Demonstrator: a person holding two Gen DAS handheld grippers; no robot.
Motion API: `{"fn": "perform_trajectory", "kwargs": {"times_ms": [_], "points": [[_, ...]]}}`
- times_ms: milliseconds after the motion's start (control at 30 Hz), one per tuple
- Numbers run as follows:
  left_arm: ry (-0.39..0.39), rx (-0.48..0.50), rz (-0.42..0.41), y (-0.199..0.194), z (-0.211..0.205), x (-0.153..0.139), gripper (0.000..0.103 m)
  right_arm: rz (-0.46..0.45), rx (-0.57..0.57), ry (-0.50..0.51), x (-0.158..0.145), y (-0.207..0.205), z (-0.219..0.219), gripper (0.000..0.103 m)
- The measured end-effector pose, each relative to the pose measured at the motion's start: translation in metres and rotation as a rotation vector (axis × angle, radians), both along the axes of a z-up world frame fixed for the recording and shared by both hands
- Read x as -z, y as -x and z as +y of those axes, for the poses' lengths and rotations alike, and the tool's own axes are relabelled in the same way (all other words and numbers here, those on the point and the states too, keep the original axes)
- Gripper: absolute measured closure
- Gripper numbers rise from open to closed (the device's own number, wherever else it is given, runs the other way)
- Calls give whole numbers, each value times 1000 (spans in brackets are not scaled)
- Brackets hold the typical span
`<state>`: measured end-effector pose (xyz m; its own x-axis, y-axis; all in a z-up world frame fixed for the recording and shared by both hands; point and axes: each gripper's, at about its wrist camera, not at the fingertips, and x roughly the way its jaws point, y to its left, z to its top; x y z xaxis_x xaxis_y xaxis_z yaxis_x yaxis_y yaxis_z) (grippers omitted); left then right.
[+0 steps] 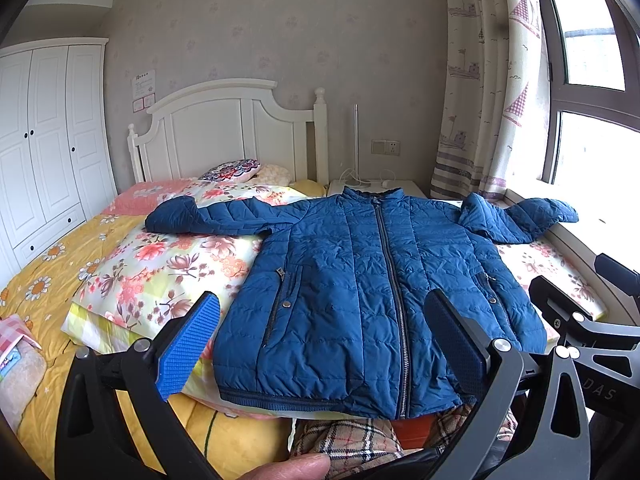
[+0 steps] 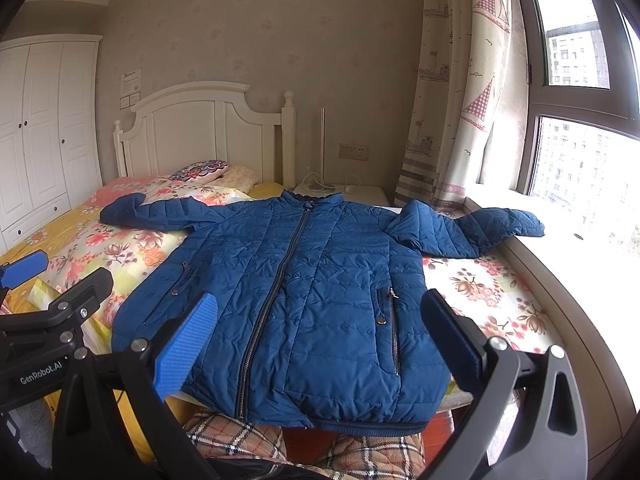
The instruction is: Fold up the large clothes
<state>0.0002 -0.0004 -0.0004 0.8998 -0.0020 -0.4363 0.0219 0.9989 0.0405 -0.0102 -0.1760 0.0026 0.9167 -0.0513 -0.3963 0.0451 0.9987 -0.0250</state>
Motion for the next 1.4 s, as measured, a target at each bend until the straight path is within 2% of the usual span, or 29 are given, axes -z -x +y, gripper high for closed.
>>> {"fn": "perform_trajectory", "kwargs": {"times_ms": [1400], "points": [[2,2,48,-7,4,13,4,1,-2,-2,2,-2,2,2]]}}
